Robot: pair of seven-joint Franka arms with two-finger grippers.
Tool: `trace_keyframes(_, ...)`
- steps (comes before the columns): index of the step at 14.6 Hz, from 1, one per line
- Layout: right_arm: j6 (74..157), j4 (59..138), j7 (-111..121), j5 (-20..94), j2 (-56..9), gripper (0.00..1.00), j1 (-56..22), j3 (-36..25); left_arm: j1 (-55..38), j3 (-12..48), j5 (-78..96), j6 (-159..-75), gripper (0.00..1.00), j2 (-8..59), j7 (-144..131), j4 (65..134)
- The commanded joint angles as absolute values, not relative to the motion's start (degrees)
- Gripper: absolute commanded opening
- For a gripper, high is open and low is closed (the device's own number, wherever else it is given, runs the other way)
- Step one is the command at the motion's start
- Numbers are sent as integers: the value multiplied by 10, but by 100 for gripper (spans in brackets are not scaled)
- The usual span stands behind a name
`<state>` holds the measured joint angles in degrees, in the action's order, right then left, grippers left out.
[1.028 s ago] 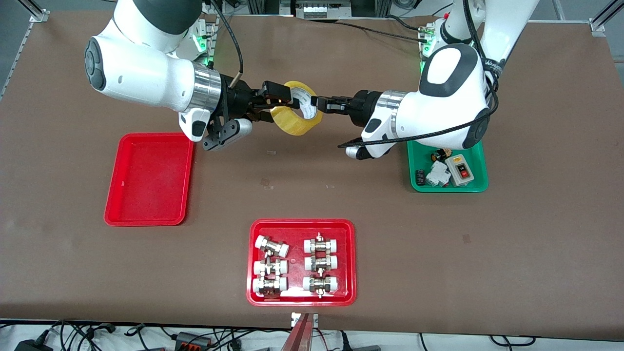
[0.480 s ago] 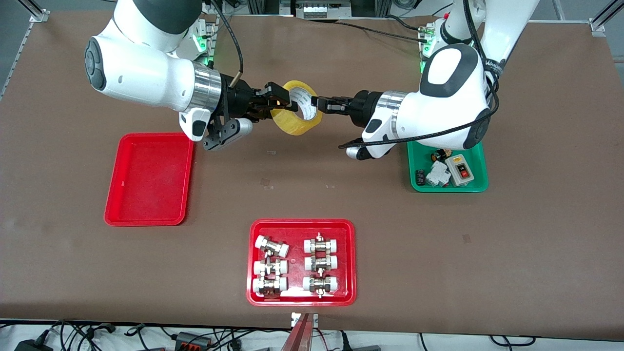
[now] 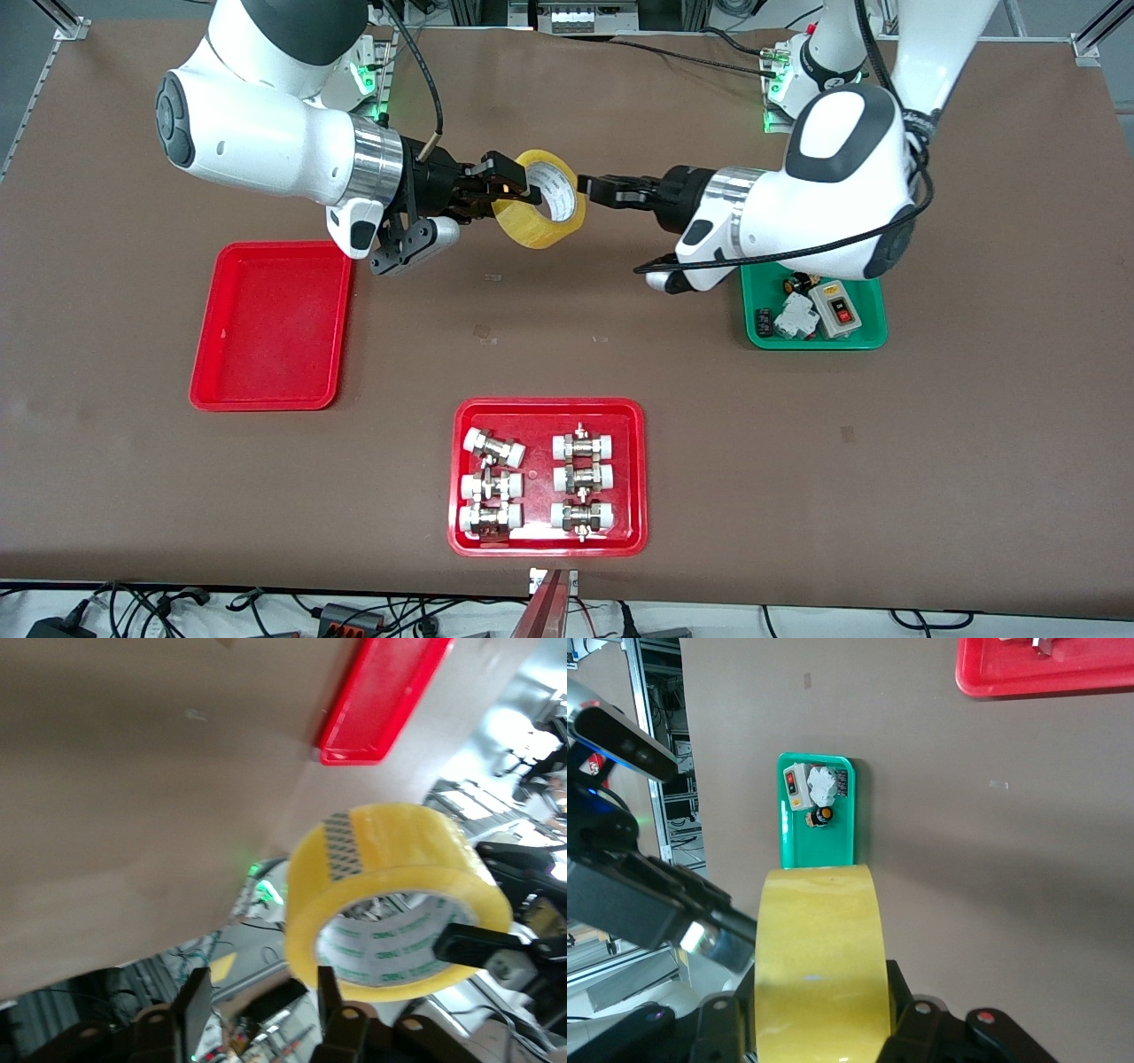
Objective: Left arm passes tape to right arm into tray
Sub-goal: 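Carry the tape to the red tray while the left gripper withdraws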
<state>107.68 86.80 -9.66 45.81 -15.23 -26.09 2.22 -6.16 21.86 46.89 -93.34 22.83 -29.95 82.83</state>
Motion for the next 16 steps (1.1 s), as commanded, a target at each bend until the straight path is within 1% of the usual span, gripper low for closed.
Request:
trace_keyframes(1,1071,864,-83,464,-156,32,-260,18,-29,216,373,-851,100,200,-299,821)
trace_keyframes(3,1068,867,-82,458,-163,32,-251,12,3,220,268,-779,100,200,-270,788)
trace_keyframes(4,1062,869,-83,458,-170,32,-235,12,7,217,212,-767,100,200,-253,782)
trace_keyframes(7,1035,872,-77,457,-192,32,-159,12,40,217,107,-765,100,200,-205,779)
trace_keyframes(11,977,875,-33,439,-251,32,-17,11,104,219,24,-762,100,191,-73,779)
trace_keyframes(13,969,875,-9,404,-284,32,38,12,113,214,13,-762,100,167,-28,781)
trace_keyframes(15,944,875,59,397,-321,32,92,11,99,188,-10,-759,100,127,-20,788)
trace_keyframes(16,935,875,98,397,-344,32,118,11,86,171,-11,-752,100,117,-19,788)
